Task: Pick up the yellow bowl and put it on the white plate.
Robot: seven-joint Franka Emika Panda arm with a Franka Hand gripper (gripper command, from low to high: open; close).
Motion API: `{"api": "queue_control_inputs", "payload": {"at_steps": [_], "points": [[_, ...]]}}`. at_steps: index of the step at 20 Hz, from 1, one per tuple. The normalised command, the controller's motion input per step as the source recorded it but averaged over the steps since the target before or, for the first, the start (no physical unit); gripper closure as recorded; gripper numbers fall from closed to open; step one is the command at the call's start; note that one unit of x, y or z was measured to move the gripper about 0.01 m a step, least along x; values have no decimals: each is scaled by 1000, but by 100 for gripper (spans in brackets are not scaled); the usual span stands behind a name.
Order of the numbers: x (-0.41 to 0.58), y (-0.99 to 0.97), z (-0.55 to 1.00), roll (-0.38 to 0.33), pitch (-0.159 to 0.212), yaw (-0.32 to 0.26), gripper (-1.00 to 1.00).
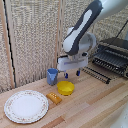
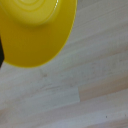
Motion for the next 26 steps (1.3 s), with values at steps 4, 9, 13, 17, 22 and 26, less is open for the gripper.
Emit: {"api": "queue_control_inputs", "payload": {"at_steps": [4,9,13,17,22,26], "points": [[41,-298,-437,0,3,104,-100],[184,-126,-322,0,-30,141,-100],[116,-9,-221,-2,-11,93,100],[0,0,-89,-1,13,10,100],[0,0,-14,0,10,0,100],[0,-6,-6,0,-21,0,100]]}}
